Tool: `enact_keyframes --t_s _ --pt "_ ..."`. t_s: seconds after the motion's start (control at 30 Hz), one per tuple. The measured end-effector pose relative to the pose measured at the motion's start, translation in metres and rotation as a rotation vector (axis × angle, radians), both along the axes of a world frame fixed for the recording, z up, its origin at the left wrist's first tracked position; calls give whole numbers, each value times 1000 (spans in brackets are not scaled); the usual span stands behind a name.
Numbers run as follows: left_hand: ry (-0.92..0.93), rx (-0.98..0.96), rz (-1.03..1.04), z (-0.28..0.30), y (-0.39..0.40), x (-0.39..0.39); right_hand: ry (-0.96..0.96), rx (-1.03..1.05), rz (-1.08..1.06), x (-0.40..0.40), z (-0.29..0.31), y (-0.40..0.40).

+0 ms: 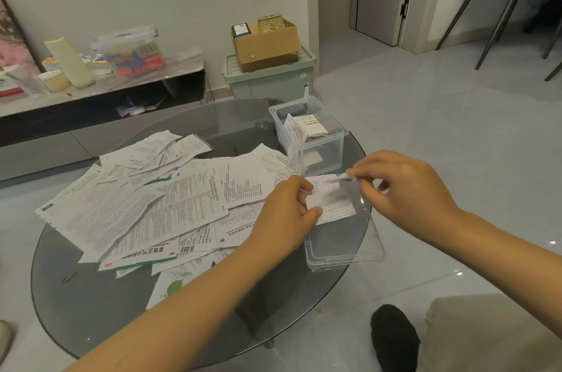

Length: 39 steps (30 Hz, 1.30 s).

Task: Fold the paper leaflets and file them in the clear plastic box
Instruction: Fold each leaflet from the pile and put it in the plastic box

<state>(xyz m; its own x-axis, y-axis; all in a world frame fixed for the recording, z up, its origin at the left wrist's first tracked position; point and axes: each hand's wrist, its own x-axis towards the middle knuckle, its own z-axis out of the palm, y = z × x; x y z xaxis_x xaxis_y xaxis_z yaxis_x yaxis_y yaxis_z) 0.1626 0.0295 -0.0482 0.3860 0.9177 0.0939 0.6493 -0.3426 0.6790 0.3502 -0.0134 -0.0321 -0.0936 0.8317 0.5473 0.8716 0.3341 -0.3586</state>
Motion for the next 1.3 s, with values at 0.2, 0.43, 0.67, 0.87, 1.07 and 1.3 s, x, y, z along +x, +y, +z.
enact_keyframes --t_s 0.2,0.43,0.67,0.87,1.07,1.3 --pt "10 -29 6 1 4 -3 -189 -216 80 -8 -15 -2" --pt "23 -32 -19 4 5 -3 -291 -282 110 -15 -17 -3" --pt "98 -139 10 5 4 3 -277 -396 92 -18 -12 -4" --pt "-14 -290 79 11 5 1 24 -425 -23 -21 -8 1" --pt "-445 -539 168 16 3 4 660 -565 -26 -25 -1 11" --pt "-349 -441 196 9 2 8 566 -504 -75 -26 -9 28"
